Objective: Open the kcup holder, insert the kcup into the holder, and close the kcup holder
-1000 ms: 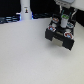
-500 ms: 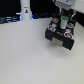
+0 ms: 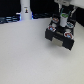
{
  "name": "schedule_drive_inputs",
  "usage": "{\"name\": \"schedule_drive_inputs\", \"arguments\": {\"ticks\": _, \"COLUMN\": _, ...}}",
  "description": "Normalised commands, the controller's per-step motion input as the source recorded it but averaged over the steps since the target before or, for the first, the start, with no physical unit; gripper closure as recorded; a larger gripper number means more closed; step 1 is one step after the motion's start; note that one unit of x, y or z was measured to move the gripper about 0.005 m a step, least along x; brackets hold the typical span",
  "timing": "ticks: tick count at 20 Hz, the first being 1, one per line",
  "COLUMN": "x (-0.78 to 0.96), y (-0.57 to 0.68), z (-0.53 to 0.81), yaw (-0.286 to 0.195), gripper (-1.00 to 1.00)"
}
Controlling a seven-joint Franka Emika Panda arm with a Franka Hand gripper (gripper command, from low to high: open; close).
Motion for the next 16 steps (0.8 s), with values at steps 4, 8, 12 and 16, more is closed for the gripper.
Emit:
{"name": "schedule_drive_inputs", "arguments": {"ticks": 4, "x": -0.03, "y": 0.0, "z": -0.26, "yaw": 0.019, "gripper": 1.0}}
{"name": "schedule_drive_inputs", "arguments": {"ticks": 8, "x": 0.01, "y": -0.02, "z": -0.28, "yaw": 0.007, "gripper": 1.0}}
{"name": "schedule_drive_inputs", "arguments": {"ticks": 12, "x": -0.01, "y": 0.0, "z": -0.22, "yaw": 0.002, "gripper": 1.0}}
{"name": "schedule_drive_inputs", "arguments": {"ticks": 16, "x": 0.02, "y": 0.08, "z": -0.21, "yaw": 0.015, "gripper": 1.0}}
